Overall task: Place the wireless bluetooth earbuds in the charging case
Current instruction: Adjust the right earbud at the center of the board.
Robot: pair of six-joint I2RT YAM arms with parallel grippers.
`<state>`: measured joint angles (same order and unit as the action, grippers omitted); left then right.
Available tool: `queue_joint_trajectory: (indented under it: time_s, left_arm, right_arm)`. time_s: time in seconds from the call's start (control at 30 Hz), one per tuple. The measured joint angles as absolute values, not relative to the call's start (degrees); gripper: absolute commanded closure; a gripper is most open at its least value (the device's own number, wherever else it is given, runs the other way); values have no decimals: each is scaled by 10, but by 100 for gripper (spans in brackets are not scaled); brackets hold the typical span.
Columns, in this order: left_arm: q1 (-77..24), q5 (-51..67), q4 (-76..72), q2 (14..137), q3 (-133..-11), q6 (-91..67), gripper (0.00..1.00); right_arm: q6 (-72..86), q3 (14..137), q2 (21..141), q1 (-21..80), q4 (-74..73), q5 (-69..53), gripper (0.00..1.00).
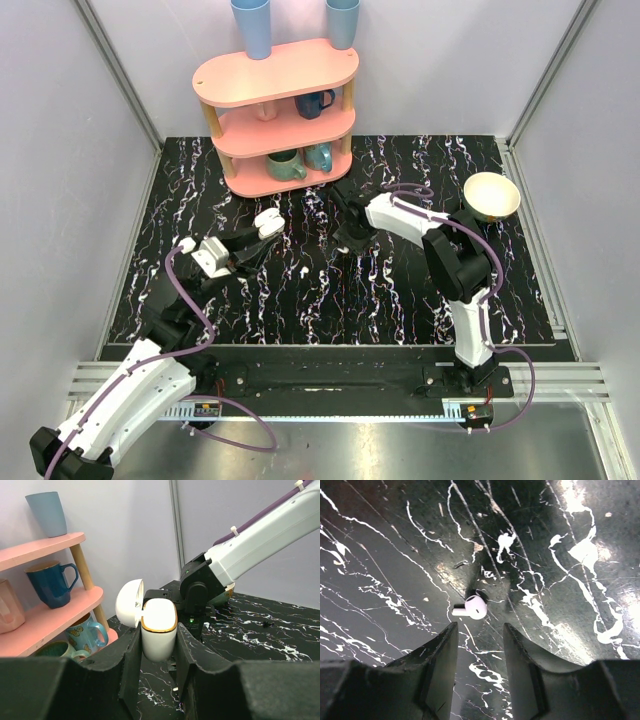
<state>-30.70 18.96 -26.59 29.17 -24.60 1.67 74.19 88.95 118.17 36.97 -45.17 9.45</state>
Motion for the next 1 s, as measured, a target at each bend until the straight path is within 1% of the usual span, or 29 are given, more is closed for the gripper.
queue_joint_trajectory:
  time_s: [0.43,0.63,0.87,0.97,1.0]
  left_arm:
    - [-307,188,-264,285,-243,17,100]
    - [-307,188,-262,285,-243,17,100]
    - [-307,188,-262,285,-243,17,100]
    - [-307,188,-262,285,-243,17,100]
    - [-307,188,-262,285,-243,17,100]
  right_arm:
    - [776,889,1192,369,-464,98,53]
    - [790,889,1198,366,-463,110,57]
    - [806,884,1199,358,-456,112,60]
    - [808,883,1199,352,-451,109,65]
    - [809,882,1199,351,-449,109,65]
